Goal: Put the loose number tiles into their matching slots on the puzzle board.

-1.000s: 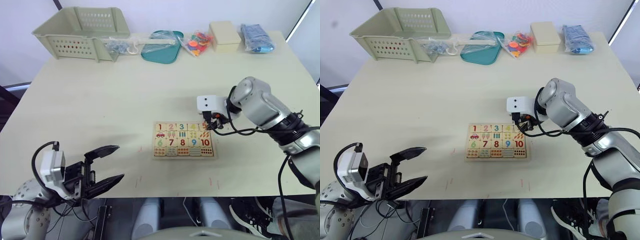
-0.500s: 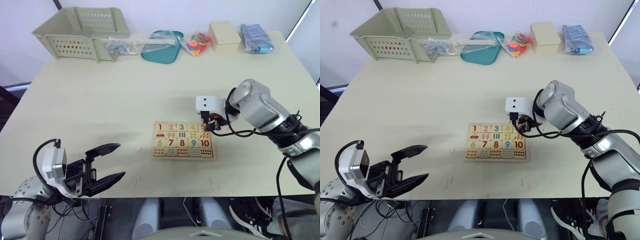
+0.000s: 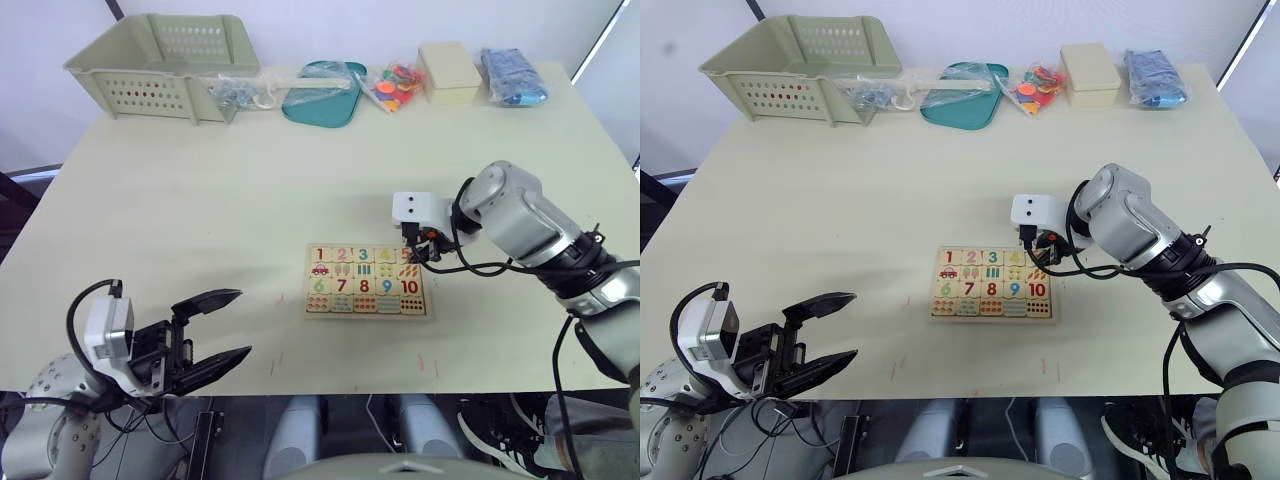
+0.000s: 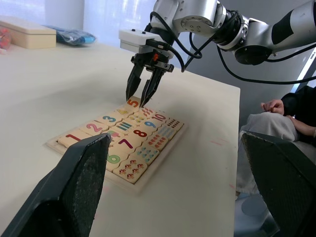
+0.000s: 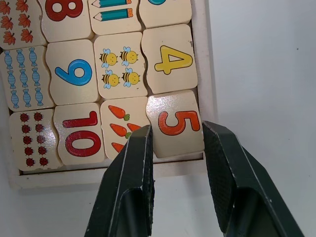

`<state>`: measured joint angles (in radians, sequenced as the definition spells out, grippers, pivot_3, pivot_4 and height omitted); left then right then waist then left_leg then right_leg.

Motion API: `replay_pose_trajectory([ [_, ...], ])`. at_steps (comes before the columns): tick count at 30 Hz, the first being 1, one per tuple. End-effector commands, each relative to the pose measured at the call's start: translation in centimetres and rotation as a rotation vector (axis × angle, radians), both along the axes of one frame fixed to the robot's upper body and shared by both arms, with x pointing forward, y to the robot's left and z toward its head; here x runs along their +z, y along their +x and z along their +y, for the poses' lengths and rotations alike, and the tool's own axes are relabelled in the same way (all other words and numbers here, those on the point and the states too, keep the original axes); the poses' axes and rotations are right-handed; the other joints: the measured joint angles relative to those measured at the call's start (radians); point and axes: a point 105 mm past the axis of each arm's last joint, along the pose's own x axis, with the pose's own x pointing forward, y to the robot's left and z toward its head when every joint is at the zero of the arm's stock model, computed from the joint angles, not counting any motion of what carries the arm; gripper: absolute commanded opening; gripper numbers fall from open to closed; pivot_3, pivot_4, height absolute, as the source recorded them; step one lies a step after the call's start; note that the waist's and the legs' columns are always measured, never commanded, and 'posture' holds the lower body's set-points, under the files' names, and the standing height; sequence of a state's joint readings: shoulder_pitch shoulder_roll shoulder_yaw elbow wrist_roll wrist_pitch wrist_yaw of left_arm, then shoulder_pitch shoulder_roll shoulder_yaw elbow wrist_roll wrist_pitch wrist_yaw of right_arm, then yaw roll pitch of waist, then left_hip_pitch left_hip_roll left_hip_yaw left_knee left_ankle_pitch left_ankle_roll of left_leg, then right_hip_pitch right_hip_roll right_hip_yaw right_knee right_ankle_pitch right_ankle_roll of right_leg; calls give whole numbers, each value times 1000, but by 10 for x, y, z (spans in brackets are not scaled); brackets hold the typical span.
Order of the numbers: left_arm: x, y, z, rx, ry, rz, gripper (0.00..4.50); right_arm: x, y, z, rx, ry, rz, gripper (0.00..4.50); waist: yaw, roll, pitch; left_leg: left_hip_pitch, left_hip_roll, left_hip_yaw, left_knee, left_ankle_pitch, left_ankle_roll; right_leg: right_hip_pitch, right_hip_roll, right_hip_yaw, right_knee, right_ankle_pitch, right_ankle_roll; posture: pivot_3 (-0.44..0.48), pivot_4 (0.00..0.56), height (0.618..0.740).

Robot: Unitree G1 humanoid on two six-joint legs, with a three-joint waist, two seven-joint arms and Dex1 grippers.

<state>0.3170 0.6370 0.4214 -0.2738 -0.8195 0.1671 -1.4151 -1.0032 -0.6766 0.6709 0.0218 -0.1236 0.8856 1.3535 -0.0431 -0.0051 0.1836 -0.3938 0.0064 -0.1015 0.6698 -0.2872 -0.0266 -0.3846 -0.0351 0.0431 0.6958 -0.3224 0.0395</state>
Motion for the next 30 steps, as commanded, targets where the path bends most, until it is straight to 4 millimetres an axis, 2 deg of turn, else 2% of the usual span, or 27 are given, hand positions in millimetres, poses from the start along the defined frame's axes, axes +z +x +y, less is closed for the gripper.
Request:
replay_pose_trajectory([
  [1, 8, -3, 1, -7, 4, -41, 4500, 4, -1, 0, 16, 4, -19, 886, 0, 0, 0, 0, 0, 0, 0, 0, 0, 0, 0, 0, 0, 0, 0, 0, 150, 740],
  [30, 7, -1, 3, -9, 3, -38, 4500, 3, 0, 0, 31, -1, -30, 886, 0, 0, 0, 0, 0, 0, 0, 0, 0, 0, 0, 0, 0, 0, 0, 0, 150, 740],
])
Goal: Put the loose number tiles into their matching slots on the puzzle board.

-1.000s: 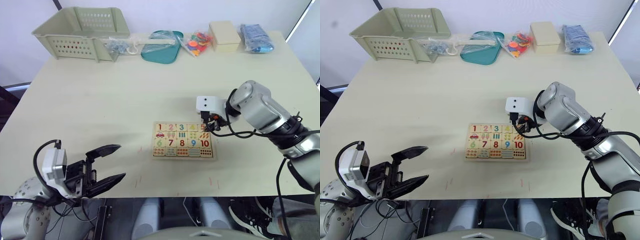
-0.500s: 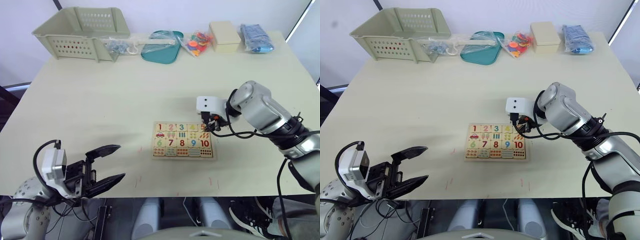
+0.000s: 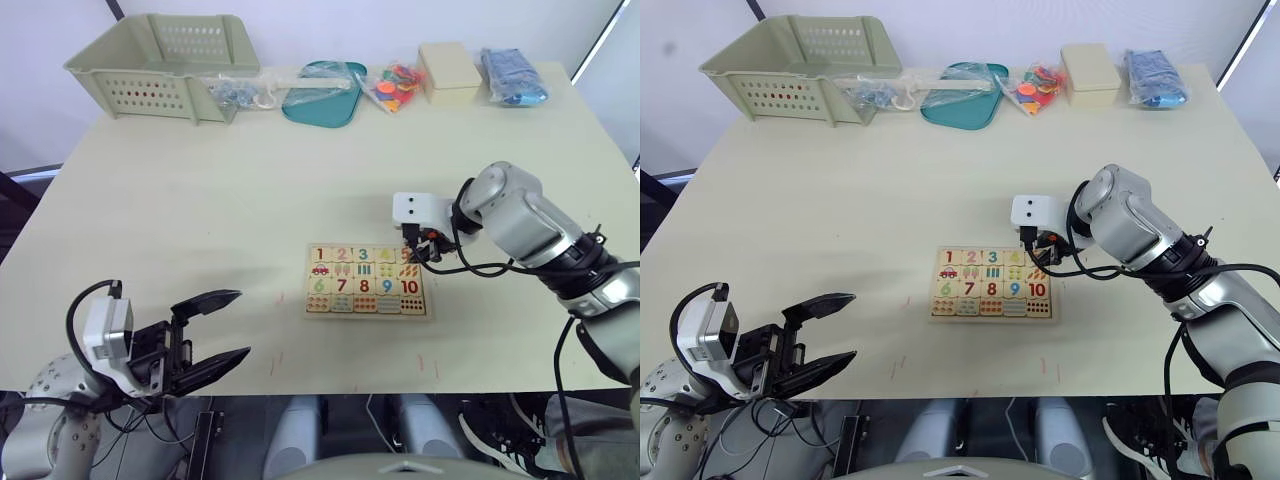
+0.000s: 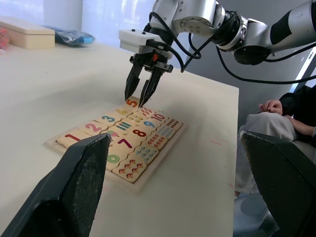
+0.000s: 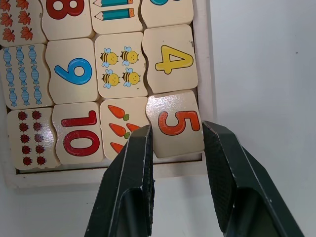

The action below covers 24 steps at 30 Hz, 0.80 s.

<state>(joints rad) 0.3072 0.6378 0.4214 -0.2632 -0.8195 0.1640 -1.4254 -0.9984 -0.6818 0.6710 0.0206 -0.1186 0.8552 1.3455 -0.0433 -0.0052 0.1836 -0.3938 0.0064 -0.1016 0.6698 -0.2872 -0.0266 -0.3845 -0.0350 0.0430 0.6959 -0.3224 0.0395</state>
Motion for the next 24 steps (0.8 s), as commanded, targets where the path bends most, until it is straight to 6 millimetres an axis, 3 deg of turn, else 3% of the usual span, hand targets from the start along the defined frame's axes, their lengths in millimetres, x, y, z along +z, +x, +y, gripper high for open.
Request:
replay_pose_trajectory([
  [1, 6, -1, 2, -3, 4, -32, 4500, 3, 0, -1, 10, -2, -16, 886, 0, 0, 0, 0, 0, 0, 0, 0, 0, 0, 0, 0, 0, 0, 0, 0, 150, 740],
  [24, 9, 0, 0, -6, 5, -33, 4500, 3, -1, -1, 8, -4, -16, 886, 0, 0, 0, 0, 0, 0, 0, 0, 0, 0, 0, 0, 0, 0, 0, 0, 150, 740],
])
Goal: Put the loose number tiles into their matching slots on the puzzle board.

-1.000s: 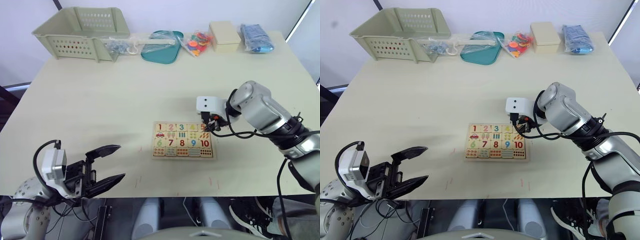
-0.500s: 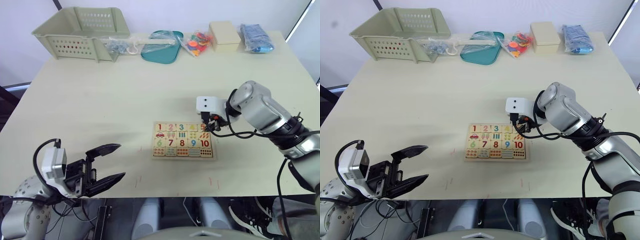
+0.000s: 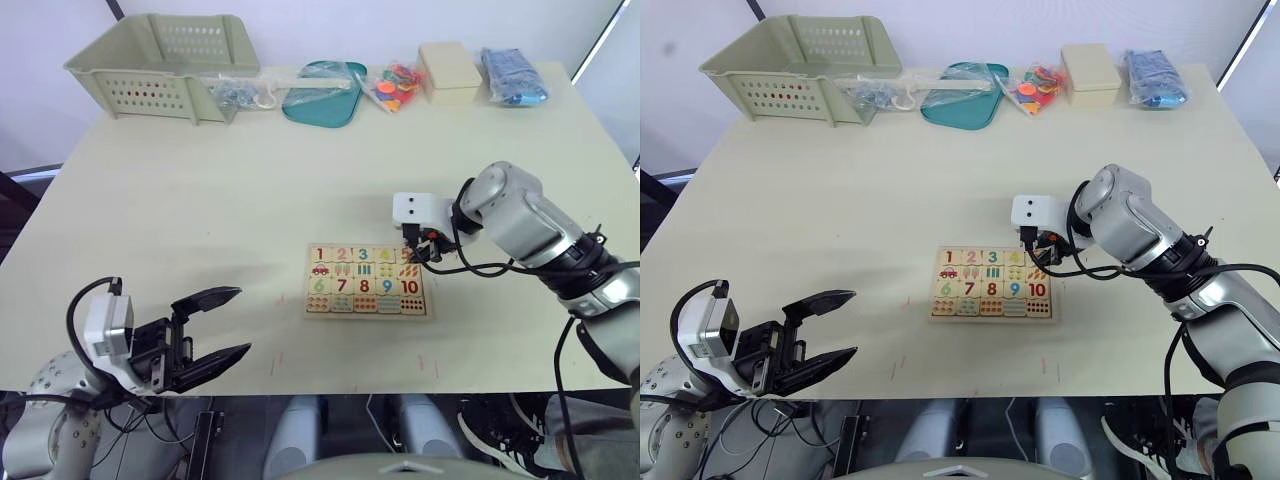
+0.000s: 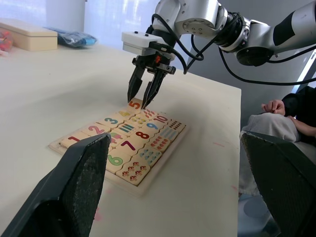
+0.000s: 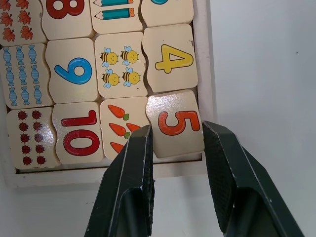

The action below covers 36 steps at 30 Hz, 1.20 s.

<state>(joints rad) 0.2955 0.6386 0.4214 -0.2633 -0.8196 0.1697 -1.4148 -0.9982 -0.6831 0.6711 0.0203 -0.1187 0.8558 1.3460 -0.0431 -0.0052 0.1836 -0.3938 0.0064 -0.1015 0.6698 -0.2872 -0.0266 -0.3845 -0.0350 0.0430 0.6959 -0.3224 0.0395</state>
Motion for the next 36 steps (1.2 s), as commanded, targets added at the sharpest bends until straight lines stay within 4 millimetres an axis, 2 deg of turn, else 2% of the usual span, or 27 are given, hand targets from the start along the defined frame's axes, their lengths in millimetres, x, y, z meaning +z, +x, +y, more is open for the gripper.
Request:
replay_pose_trajectory([
  [1, 8, -3, 0, -13, 6, -29, 4500, 3, -1, -1, 10, -4, -16, 886, 0, 0, 0, 0, 0, 0, 0, 0, 0, 0, 0, 0, 0, 0, 0, 0, 150, 740],
  [32, 4, -2, 2, -10, 4, -24, 4500, 3, -2, 0, 14, 1, -15, 886, 0, 0, 0, 0, 0, 0, 0, 0, 0, 0, 0, 0, 0, 0, 0, 0, 150, 740],
  [33, 4, -2, 2, -10, 5, -24, 4500, 3, -1, 0, 14, 1, -15, 2060, 0, 0, 0, 0, 0, 0, 0, 0, 0, 0, 0, 0, 0, 0, 0, 0, 150, 740],
  [34, 4, -2, 3, -10, 5, -24, 4500, 3, -1, 0, 14, 1, -15, 2246, 0, 0, 0, 0, 0, 0, 0, 0, 0, 0, 0, 0, 0, 0, 0, 0, 150, 740],
  [36, 4, -3, 3, -10, 4, -24, 4500, 3, -2, 0, 16, 1, -15, 3116, 0, 0, 0, 0, 0, 0, 0, 0, 0, 0, 0, 0, 0, 0, 0, 0, 150, 740],
])
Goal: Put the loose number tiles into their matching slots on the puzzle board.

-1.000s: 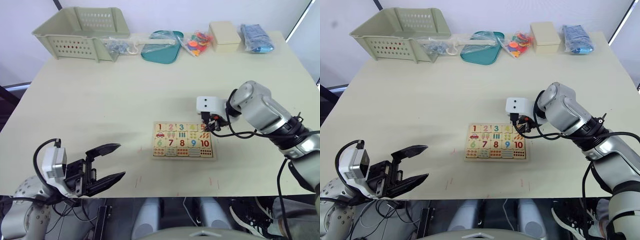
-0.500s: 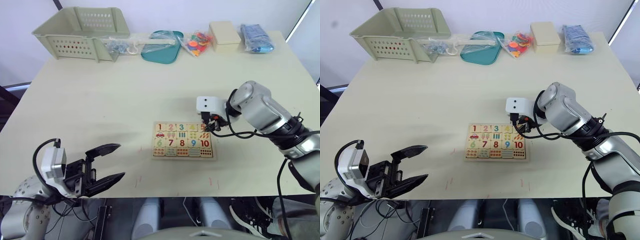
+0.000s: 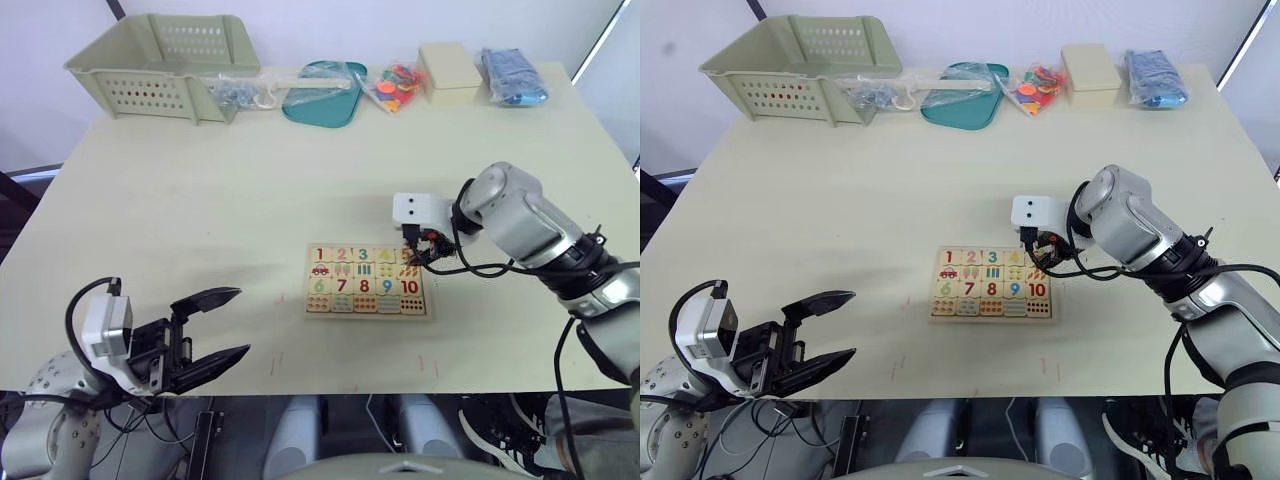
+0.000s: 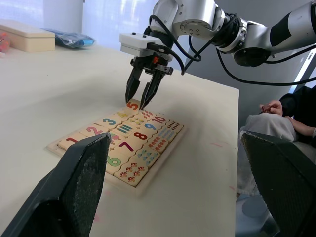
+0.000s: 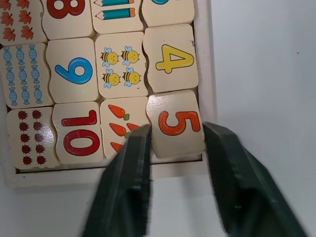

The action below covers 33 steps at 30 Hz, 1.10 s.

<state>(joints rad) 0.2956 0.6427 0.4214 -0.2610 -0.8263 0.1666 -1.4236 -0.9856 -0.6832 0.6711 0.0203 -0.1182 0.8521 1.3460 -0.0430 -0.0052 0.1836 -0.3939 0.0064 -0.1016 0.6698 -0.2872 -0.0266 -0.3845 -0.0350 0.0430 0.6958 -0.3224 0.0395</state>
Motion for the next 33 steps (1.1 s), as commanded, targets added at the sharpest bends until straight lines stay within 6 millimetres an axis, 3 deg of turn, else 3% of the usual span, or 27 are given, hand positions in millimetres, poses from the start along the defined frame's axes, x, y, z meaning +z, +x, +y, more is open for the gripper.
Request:
replay_pose_trajectory([
  [1, 3, -2, 2, -1, 6, -21, 4500, 7, -1, 1, 16, 1, -26, 3606, 0, 0, 0, 0, 0, 0, 0, 0, 0, 0, 0, 0, 0, 0, 0, 0, 150, 740],
  [3, 3, -2, 2, -1, 6, -21, 4500, 7, 0, 1, 16, 2, -28, 4392, -1, 0, 0, 0, 0, 0, 0, 0, 0, 0, 0, 0, 0, 0, 0, 0, 150, 740],
  [11, 3, -3, 3, 1, 4, -23, 4500, 23, -3, 0, 41, 99, -34, 4392, 0, 0, 0, 0, 0, 0, 0, 0, 0, 0, 0, 0, 0, 0, 0, 0, 150, 740],
  [18, 1, -4, 6, 12, 2, -23, 4500, 53, -5, -2, 75, 418, -90, 4392, 1, 0, 0, -1, 0, 0, 0, 0, 0, 0, 0, 0, 0, 0, 0, 0, 150, 740],
  [23, -1, -3, 11, 15, 2, -19, 4500, 41, 3, -17, 4, 503, -77, 4392, 0, 0, 0, 0, 0, 0, 0, 0, 1, 0, 1, 0, 1, 0, 0, 0, 150, 740],
  [26, -1, -2, 11, 10, 1, -20, 4500, 32, 9, -22, -49, 546, -44, 3610, -1, 0, 0, 0, 0, 1, 0, 0, 1, 0, 1, 0, 1, 0, 0, 0, 150, 740],
  [32, 0, -1, 12, 7, 4, -24, 4500, 15, 15, -28, -81, 537, -28, 466, -1, 0, 0, 0, 0, 1, 0, 0, 1, 0, 1, 0, 0, 0, 0, 0, 150, 740],
  [33, 0, -1, 11, 7, 4, -24, 4500, 14, 16, -29, -84, 536, -27, 236, -1, 0, 0, 0, 0, 1, 0, 0, 0, 0, 1, 0, 0, 0, 0, 0, 150, 740],
])
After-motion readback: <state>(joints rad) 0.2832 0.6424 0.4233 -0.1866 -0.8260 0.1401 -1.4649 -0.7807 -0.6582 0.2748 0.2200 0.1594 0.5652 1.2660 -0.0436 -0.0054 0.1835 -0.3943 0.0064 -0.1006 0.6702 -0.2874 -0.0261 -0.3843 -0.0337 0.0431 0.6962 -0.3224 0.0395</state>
